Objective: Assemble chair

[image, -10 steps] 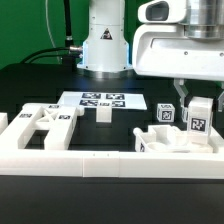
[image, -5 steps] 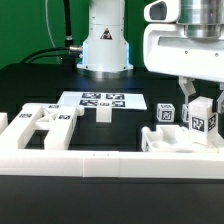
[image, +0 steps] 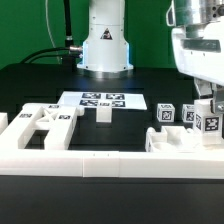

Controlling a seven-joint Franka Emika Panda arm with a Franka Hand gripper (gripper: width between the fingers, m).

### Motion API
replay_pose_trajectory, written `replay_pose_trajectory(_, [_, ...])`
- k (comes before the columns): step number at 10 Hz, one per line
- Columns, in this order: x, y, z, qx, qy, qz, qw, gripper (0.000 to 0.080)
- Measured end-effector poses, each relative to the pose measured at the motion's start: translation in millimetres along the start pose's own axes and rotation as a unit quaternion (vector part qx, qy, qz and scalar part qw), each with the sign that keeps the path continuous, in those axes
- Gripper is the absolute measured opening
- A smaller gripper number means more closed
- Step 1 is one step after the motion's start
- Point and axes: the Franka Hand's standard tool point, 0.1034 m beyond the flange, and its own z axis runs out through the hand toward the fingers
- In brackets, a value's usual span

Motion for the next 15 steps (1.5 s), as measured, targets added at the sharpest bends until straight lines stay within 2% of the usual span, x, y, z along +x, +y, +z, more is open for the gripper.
replay_pose_trajectory(1, [-0.9, 0.2, 0.3, 0.000, -0.003, 0.019, 1.000, 0.0387])
replay_pose_trajectory(2, [-1.6, 0.5, 0.7, 0.000, -0.003, 0.015, 1.000, 0.0387])
replay_pose_trajectory(3, [-1.3, 0.9, 0.8, -0.002, -0.004, -0.012, 1.000, 0.0523])
replay_pose_trajectory(4, [0.0, 1.2, -0.1, -0.009, -0.005, -0.038, 0.999, 0.0610])
replay_pose_trajectory(7, [-1.2, -0.2, -0.7, -0.008, -0.005, -0.137, 0.991, 0.0647])
replay_pose_trajectory(9, [-0.8, -0.1, -0.6, -0.007, -0.005, -0.226, 0.974, 0.0648])
replay_pose_trajectory(10, [1.0, 0.9, 0.1, -0.008, -0.005, -0.275, 0.961, 0.0648])
replay_pose_trajectory(11, [0.9, 2.8, -0.3, -0.021, 0.000, -0.335, 0.942, 0.0648])
replay_pose_trajectory(12, [-0.7, 2.3, -1.4, -0.028, 0.007, -0.390, 0.921, 0.0648])
replay_pose_trajectory(15, [1.0, 2.2, -1.2, -0.031, 0.007, -0.501, 0.865, 0.0648])
